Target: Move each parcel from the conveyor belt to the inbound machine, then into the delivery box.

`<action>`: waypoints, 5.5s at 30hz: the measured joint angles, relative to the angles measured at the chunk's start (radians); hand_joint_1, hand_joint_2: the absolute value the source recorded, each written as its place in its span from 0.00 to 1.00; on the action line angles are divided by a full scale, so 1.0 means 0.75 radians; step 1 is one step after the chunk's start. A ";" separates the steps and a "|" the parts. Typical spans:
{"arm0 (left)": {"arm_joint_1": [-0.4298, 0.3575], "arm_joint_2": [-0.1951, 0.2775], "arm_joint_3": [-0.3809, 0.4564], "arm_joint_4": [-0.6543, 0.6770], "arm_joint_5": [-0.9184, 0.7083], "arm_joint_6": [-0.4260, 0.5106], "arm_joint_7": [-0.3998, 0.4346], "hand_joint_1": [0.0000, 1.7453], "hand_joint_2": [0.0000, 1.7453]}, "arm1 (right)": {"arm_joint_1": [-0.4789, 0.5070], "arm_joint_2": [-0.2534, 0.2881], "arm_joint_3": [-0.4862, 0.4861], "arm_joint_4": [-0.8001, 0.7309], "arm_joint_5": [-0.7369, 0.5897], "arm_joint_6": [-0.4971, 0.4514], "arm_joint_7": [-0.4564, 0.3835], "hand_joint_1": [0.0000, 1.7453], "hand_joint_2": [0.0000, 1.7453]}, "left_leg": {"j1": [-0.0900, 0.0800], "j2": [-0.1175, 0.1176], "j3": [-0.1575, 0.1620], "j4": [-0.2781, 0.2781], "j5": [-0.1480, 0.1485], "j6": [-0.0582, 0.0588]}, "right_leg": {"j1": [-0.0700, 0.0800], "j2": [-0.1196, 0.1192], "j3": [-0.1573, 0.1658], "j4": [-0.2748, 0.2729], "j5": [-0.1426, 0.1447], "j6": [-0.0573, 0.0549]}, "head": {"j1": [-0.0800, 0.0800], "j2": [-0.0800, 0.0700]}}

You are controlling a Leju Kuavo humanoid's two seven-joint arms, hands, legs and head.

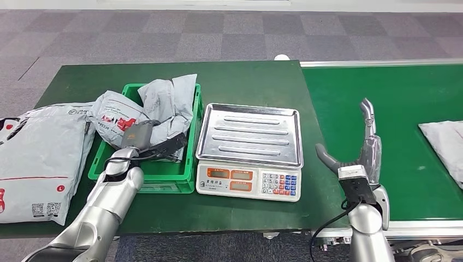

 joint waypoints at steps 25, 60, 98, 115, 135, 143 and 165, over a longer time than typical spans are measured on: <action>0.046 -0.006 0.058 -0.063 0.021 0.259 -0.091 0.00 1.00 | 0.001 0.012 0.000 0.003 0.004 -0.001 0.002 0.00 1.00 | 0.001 0.001 -0.001 0.000 0.001 -0.001 | 0.001 0.003 -0.002 0.001 0.002 -0.003 | 0.000 0.000; 0.436 -0.097 0.062 -0.889 1.527 -0.194 -0.998 0.00 1.00 | -0.083 -0.050 0.048 0.100 -0.098 -0.008 0.001 0.00 1.00 | 0.000 0.001 -0.003 0.000 0.000 -0.001 | 0.000 0.003 -0.004 0.000 0.000 -0.003 | 0.000 0.000; 0.459 -0.089 -0.248 -0.715 1.712 -0.918 -1.000 0.00 1.00 | -0.155 -0.053 0.063 0.276 -0.164 0.127 0.013 0.00 1.00 | 0.000 0.002 -0.003 0.000 -0.002 -0.002 | 0.000 0.005 -0.005 0.001 0.000 -0.002 | 0.000 0.000; 0.457 -0.089 -0.248 -0.708 1.712 -0.918 -1.000 0.00 1.00 | -0.156 -0.054 0.063 0.282 -0.165 0.127 0.013 0.00 1.00 | 0.000 0.002 -0.003 0.000 -0.002 -0.002 | 0.000 0.005 -0.005 0.001 0.000 -0.002 | 0.000 0.000; 0.612 -0.009 0.001 -0.818 1.763 -1.026 -1.002 0.00 1.00 | -0.152 -0.097 -0.005 0.376 0.020 0.001 0.025 0.00 1.00 | 0.001 0.003 -0.003 0.000 -0.003 -0.003 | 0.001 0.005 -0.005 0.001 -0.002 -0.003 | 0.000 0.000; 0.608 -0.011 0.014 -0.804 1.713 -0.975 -1.001 0.00 1.00 | -0.165 -0.099 -0.024 0.409 0.116 -0.038 0.085 0.00 1.00 | 0.001 0.003 -0.003 0.000 -0.003 -0.003 | 0.001 0.005 -0.005 0.001 -0.002 -0.003 | 0.000 0.000; 0.596 -0.035 -0.001 -0.748 1.698 -0.949 -1.001 0.00 1.00 | -0.251 -0.232 -0.309 0.641 0.312 -0.270 0.256 0.00 1.00 | 0.000 0.003 -0.003 0.000 -0.004 -0.002 | 0.000 0.006 -0.005 0.000 -0.002 -0.003 | 0.000 0.000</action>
